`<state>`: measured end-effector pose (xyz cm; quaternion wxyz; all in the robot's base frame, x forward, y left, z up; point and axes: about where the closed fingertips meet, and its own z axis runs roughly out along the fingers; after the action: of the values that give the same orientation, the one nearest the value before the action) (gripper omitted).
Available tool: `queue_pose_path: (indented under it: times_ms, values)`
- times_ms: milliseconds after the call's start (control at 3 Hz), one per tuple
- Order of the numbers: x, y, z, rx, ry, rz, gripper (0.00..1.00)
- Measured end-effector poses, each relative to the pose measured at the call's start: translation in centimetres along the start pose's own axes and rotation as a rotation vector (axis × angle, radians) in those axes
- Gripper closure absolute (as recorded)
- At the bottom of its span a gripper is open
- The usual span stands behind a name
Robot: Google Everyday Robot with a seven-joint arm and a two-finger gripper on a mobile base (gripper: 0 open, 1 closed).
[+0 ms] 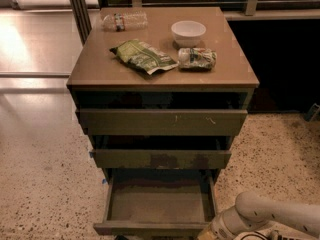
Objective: Close bottom drawer
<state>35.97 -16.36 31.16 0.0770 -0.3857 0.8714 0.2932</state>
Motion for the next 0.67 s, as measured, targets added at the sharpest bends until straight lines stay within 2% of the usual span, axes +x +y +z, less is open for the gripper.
queue_pose_path:
  times_ms: [333,667]
  values:
    - [1.37,0.09,5.52,-0.026,0.031,0.012,1.00]
    - [1.37,0.09,5.52,-0.026,0.031,0.012,1.00]
